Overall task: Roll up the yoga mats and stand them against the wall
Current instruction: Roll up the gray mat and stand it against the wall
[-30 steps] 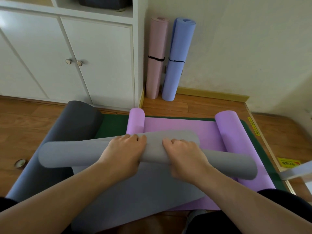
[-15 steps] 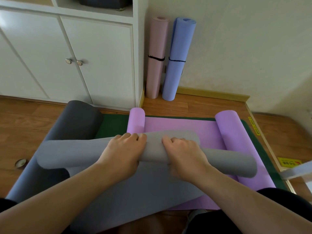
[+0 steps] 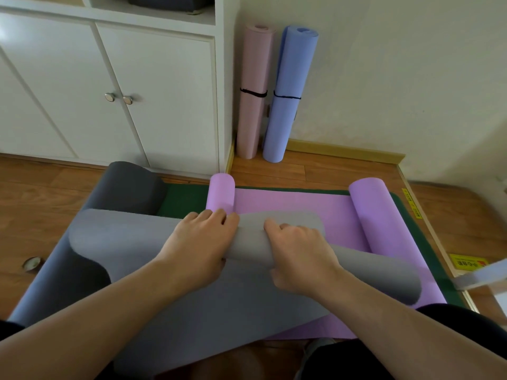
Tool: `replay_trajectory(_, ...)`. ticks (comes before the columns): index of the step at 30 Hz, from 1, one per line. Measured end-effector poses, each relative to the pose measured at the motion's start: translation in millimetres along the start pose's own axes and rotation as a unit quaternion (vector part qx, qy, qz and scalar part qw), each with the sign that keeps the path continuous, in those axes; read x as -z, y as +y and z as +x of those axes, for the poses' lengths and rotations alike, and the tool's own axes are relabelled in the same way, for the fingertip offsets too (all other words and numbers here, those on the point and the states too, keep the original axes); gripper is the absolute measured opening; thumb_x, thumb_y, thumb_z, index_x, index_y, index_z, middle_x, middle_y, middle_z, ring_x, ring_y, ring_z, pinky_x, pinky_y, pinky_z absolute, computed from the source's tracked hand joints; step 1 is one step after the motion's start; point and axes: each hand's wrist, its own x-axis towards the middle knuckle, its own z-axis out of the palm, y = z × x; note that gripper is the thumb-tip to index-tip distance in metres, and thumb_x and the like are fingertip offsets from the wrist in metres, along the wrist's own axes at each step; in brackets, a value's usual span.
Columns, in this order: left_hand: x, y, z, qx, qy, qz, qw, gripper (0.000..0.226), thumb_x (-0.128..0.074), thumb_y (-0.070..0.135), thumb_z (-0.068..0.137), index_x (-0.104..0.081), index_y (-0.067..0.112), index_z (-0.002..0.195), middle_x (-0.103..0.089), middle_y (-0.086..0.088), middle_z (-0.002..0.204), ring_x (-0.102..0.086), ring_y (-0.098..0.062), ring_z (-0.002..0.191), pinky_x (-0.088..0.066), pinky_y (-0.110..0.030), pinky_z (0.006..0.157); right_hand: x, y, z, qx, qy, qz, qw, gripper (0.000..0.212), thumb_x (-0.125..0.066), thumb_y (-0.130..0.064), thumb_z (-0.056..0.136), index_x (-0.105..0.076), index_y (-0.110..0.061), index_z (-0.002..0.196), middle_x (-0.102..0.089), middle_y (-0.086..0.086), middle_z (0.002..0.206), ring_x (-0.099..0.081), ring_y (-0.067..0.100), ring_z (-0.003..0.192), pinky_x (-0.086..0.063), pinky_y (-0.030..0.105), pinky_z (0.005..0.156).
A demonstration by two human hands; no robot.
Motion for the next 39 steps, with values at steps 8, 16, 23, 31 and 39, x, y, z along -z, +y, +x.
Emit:
replay_trajectory(8, -2, -1, 1, 0.004, -0.046, -0.047, 0.998, 0.028, -0.061, 0.024, 0.089, -0.046, 0.022, 0.112, -0.061, 0.003, 0.115, -0.063, -0.020, 0.101, -0.043, -0.029, 0.076, -7, 0, -3, 0.029, 0.007, -0.007, 1.000, 0.077, -0.094, -0.038, 0.057, -0.053, -0.018, 0.120, -0.068, 0.002, 0.097, -0.067, 0.027, 0.080, -0.044, 0.036, 0.060)
replay_trajectory(16, -5, 4, -4, -0.020, -0.005, 0.005, 1.000, 0.053, -0.088, 0.027, 0.054, -0.059, 0.018, 0.099, -0.062, -0.001, 0.087, -0.062, -0.024, 0.070, -0.052, -0.038, 0.056, 6, 5, 1, 0.017, -0.027, 0.031, 0.999, 0.048, -0.073, -0.034, 0.081, -0.046, -0.021, 0.118, -0.066, 0.003, 0.109, -0.068, 0.032, 0.096, -0.039, 0.036, 0.067)
replay_trajectory(23, 4, 4, 2, 0.031, -0.060, -0.036, 0.997, 0.030, -0.062, 0.028, 0.087, -0.048, 0.021, 0.113, -0.062, 0.002, 0.113, -0.064, -0.024, 0.103, -0.047, -0.035, 0.076, -4, 2, 0, 0.016, 0.011, -0.004, 1.000, 0.077, -0.092, -0.035, 0.058, -0.053, -0.018, 0.122, -0.068, 0.003, 0.102, -0.068, 0.029, 0.084, -0.046, 0.038, 0.066)
replay_trajectory(31, -3, 9, -7, -0.016, -0.036, 0.014, 0.999, 0.052, -0.085, 0.029, 0.060, -0.057, 0.019, 0.103, -0.065, 0.000, 0.089, -0.064, -0.024, 0.074, -0.056, -0.039, 0.061, 4, 4, 0, 0.023, -0.030, 0.048, 0.998, 0.049, -0.073, -0.035, 0.082, -0.044, -0.022, 0.119, -0.065, 0.003, 0.109, -0.067, 0.031, 0.094, -0.042, 0.037, 0.067)
replay_trajectory(39, 15, 5, 1, 0.050, -0.100, -0.025, 0.993, 0.033, -0.062, 0.036, 0.085, -0.047, 0.027, 0.114, -0.062, 0.005, 0.113, -0.064, -0.023, 0.102, -0.039, -0.033, 0.071, -4, -3, -1, 0.016, -0.001, 0.004, 1.000, 0.083, -0.090, -0.043, 0.068, -0.047, -0.016, 0.133, -0.064, 0.005, 0.115, -0.065, 0.028, 0.097, -0.051, 0.041, 0.076)
